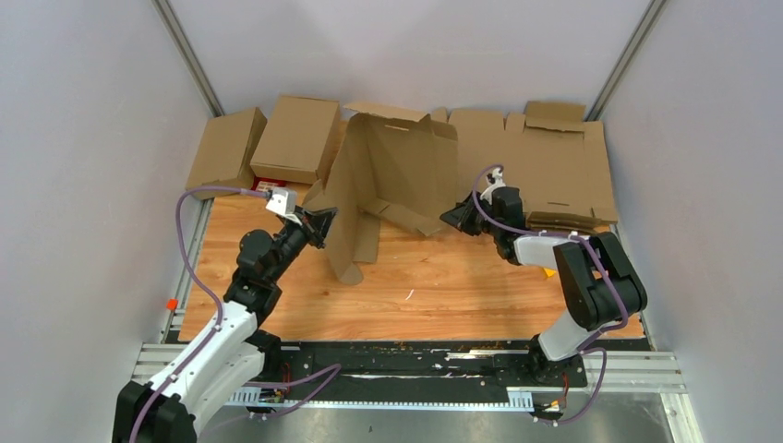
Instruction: Fold the paper box
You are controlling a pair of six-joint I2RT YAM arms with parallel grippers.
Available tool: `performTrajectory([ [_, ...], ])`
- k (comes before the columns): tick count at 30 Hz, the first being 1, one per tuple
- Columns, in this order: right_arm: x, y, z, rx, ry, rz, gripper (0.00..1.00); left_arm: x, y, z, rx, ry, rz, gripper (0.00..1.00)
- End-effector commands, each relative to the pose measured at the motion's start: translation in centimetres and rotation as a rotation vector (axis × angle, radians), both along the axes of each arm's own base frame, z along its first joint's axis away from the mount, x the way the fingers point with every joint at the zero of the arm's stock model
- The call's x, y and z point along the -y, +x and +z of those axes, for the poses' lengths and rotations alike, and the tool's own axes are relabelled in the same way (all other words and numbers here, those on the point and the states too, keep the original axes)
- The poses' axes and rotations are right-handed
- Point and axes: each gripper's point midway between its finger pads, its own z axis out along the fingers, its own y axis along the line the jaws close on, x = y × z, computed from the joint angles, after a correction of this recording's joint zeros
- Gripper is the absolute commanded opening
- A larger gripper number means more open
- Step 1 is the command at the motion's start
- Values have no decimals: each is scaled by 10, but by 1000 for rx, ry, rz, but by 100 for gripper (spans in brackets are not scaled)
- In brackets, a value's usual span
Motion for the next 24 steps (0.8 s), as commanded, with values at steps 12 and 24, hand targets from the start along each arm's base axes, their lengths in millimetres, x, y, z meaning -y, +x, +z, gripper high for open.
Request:
performTrajectory([
  [12, -9, 35, 57, -52, 334, -260, 9, 66, -50, 14, 135, -39, -401, 0],
  [24, -29, 9, 44, 241, -253, -191, 13, 78, -55, 29, 119, -104, -470, 0],
])
